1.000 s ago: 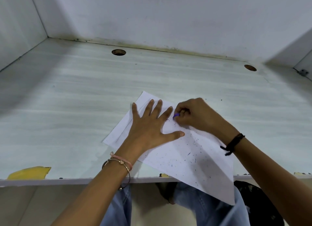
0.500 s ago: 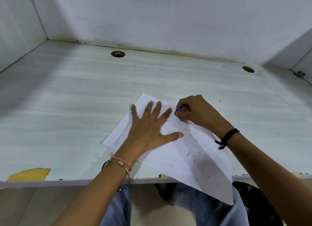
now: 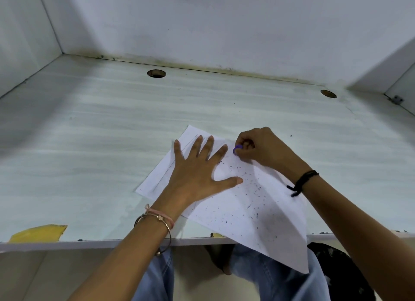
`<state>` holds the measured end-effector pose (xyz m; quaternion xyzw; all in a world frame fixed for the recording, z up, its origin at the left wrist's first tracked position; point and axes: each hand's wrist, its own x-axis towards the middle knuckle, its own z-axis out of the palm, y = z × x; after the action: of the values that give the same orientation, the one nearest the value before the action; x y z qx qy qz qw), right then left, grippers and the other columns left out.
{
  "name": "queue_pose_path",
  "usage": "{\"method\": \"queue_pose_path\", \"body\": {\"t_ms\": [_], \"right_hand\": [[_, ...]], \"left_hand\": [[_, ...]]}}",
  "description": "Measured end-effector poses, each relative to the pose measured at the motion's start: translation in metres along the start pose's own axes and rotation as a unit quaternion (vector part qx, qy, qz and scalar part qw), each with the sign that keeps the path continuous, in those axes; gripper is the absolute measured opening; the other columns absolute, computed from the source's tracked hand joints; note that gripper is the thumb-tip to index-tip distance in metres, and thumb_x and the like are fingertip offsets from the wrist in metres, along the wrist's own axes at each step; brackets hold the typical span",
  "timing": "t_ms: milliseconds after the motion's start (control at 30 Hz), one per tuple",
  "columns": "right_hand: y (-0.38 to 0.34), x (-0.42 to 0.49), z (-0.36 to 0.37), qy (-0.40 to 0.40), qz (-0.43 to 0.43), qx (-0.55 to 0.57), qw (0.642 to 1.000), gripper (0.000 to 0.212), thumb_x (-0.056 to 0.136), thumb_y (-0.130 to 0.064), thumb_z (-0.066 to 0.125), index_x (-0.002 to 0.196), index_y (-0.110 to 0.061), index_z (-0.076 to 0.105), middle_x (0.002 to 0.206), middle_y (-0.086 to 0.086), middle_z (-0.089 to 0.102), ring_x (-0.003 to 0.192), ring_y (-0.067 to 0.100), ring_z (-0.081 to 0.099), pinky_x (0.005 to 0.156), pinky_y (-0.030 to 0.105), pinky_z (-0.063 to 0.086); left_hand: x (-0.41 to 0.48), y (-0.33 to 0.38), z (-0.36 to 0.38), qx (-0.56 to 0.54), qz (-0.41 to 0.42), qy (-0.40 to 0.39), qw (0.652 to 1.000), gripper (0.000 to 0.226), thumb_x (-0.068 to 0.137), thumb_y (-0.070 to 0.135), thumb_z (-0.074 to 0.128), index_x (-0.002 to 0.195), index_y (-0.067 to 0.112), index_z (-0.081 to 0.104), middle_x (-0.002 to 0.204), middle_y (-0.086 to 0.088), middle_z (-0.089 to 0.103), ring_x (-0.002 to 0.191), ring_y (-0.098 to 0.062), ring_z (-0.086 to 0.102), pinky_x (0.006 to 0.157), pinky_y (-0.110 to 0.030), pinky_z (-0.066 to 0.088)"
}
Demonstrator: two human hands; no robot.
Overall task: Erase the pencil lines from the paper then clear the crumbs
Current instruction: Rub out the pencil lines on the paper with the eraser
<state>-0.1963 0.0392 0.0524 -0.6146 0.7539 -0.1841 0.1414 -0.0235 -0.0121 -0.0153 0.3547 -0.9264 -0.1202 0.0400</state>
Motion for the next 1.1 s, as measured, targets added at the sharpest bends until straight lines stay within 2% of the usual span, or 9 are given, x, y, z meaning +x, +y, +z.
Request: {"method": "queue_pose_path", "body": {"t_ms": [67, 200, 333, 500, 633, 767, 933, 1033, 1100], "right_hand": [[-0.004, 0.0, 0.002, 0.01, -0.008, -0.026, 1.0, 0.004, 0.081, -0.01, 0.066, 0.079, -0.01, 0.069, 0.066, 0.0, 0.062, 0.06, 0.015, 0.054, 0.057, 0.026, 0.042], [-0.012, -0.009, 0.008, -0.071, -0.059, 0.003, 0.996, 0.004, 0.08, -0.012, 0.069, 0.081, -0.014, 0.072, 0.066, -0.004, 0.064, 0.058, 0.007, 0.054, 0.059, 0.024, 0.046], [0.0, 0.003, 0.0, 0.018, -0.006, 0.001, 1.0, 0.003, 0.081, -0.012, 0.067, 0.081, -0.011, 0.07, 0.065, -0.003, 0.061, 0.059, 0.014, 0.053, 0.061, 0.03, 0.045], [-0.013, -0.011, 0.011, -0.062, -0.053, 0.027, 0.996, 0.002, 0.08, -0.015, 0.07, 0.08, -0.015, 0.072, 0.068, -0.002, 0.067, 0.06, 0.006, 0.056, 0.061, 0.019, 0.047], [-0.001, 0.002, 0.004, 0.03, -0.008, 0.021, 0.999, 0.003, 0.082, -0.011, 0.068, 0.081, -0.01, 0.07, 0.064, -0.005, 0.06, 0.061, 0.013, 0.053, 0.064, 0.03, 0.047], [-0.011, -0.017, 0.012, -0.063, -0.059, 0.032, 0.996, 0.007, 0.08, -0.015, 0.069, 0.078, -0.021, 0.071, 0.067, -0.002, 0.067, 0.06, 0.015, 0.058, 0.063, 0.027, 0.051], [0.001, -0.005, 0.003, 0.028, -0.011, 0.025, 0.999, 0.003, 0.081, -0.011, 0.067, 0.08, -0.012, 0.07, 0.063, -0.005, 0.06, 0.058, 0.012, 0.053, 0.062, 0.031, 0.047], [-0.01, -0.022, 0.013, -0.04, -0.05, 0.028, 0.998, 0.005, 0.079, -0.014, 0.068, 0.076, -0.018, 0.07, 0.06, -0.008, 0.061, 0.053, 0.006, 0.051, 0.058, 0.024, 0.046], [-0.002, -0.018, 0.008, -0.04, -0.026, 0.035, 0.998, 0.002, 0.079, -0.019, 0.071, 0.077, -0.02, 0.071, 0.067, -0.005, 0.067, 0.059, 0.008, 0.056, 0.064, 0.027, 0.051]], "left_hand": [[0.0, 0.0, 0.001, 0.007, 0.001, 0.003, 1.0, 0.092, 0.074, 0.09, 0.016, 0.153, 0.045, -0.004, 0.163, 0.005, -0.017, 0.148, -0.017, -0.021, 0.11, -0.066, -0.017], [0.001, -0.001, 0.001, 0.015, 0.005, 0.009, 1.0, 0.093, 0.074, 0.09, 0.015, 0.153, 0.045, -0.004, 0.163, 0.004, -0.016, 0.149, -0.017, -0.02, 0.11, -0.067, -0.016], [0.001, -0.001, 0.001, 0.005, -0.002, 0.007, 1.0, 0.095, 0.074, 0.09, 0.016, 0.154, 0.042, -0.004, 0.163, 0.006, -0.016, 0.148, -0.015, -0.021, 0.11, -0.066, -0.017], [0.001, 0.0, 0.0, 0.016, -0.001, 0.007, 1.0, 0.1, 0.075, 0.09, 0.016, 0.155, 0.034, -0.006, 0.163, 0.006, -0.016, 0.149, -0.016, -0.02, 0.111, -0.067, -0.015], [0.0, 0.0, 0.0, 0.009, -0.005, 0.005, 1.0, 0.1, 0.074, 0.09, 0.016, 0.155, 0.035, -0.006, 0.163, 0.007, -0.017, 0.148, -0.015, -0.02, 0.111, -0.066, -0.016], [0.002, 0.0, 0.001, 0.019, -0.003, 0.007, 1.0, 0.101, 0.074, 0.09, 0.016, 0.155, 0.035, -0.008, 0.163, 0.006, -0.017, 0.148, -0.015, -0.02, 0.111, -0.066, -0.015], [0.0, 0.0, 0.0, 0.008, -0.004, 0.008, 1.0, 0.098, 0.076, 0.089, 0.017, 0.154, 0.036, -0.007, 0.162, 0.007, -0.018, 0.148, -0.014, -0.021, 0.111, -0.065, -0.016], [0.0, 0.001, 0.0, 0.012, -0.004, 0.005, 1.0, 0.1, 0.074, 0.09, 0.017, 0.154, 0.036, -0.008, 0.163, 0.007, -0.018, 0.148, -0.015, -0.021, 0.111, -0.066, -0.015], [0.0, 0.0, 0.0, 0.011, -0.005, 0.002, 1.0, 0.099, 0.073, 0.09, 0.016, 0.154, 0.037, -0.008, 0.162, 0.008, -0.018, 0.148, -0.014, -0.021, 0.111, -0.065, -0.015]]}}
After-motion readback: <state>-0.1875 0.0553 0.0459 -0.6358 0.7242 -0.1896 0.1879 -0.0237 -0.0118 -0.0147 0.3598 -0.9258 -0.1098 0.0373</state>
